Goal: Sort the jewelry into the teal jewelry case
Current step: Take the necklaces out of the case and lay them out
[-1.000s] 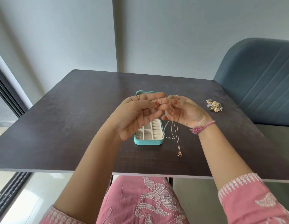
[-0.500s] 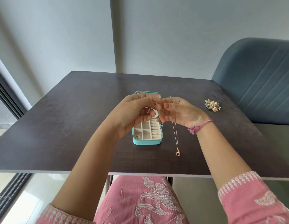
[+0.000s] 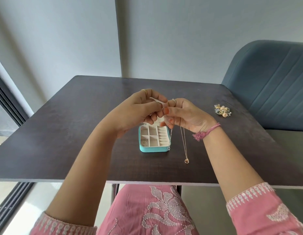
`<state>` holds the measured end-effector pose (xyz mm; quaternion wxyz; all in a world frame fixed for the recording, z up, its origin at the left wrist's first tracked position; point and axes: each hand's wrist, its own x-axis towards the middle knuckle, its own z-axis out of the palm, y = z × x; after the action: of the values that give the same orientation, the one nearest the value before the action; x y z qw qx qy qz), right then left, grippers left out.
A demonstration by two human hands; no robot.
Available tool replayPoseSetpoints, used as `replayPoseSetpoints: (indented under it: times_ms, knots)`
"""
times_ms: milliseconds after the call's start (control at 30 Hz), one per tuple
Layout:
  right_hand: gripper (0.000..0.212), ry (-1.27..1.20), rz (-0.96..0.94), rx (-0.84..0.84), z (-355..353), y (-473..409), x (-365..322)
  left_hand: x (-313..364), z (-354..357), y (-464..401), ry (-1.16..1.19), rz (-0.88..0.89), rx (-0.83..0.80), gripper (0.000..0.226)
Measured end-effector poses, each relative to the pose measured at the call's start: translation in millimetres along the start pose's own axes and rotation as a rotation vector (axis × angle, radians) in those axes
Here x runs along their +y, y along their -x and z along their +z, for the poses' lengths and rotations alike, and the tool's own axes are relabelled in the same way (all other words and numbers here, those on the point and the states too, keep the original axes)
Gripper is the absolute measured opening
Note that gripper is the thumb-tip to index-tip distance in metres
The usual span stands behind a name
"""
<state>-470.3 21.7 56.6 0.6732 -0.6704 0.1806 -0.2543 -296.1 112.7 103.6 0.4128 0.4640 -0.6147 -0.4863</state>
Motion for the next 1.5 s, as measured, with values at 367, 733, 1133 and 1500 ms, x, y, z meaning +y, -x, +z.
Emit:
replayPoseSetpoints:
  times_ms: [367,733,1133,1500]
  knots:
    - [0.024,-0.292,-0.038,-0.053,-9.3,4.9,5.7,-7.3,-0.7,-2.4,0.343,0.051,0.062,0.013]
    - [0.021,-0.404,-0.012,0.067,-49.4,38.0,18.4,-30.0,-19.6,-10.7,0.762,0.058,0.352,0.015]
    - [0.024,-0.274,-0.014,0.525,-65.0,40.5,-14.4,-67.2,-10.0,-5.5,0.611,-0.065,0.266,0.018]
    - [0.013,-0.372,-0.125,0.67,-55.1,26.3,-33.9,-91.3,33.1,2.3,0.591,-0.122,0.166,0.022]
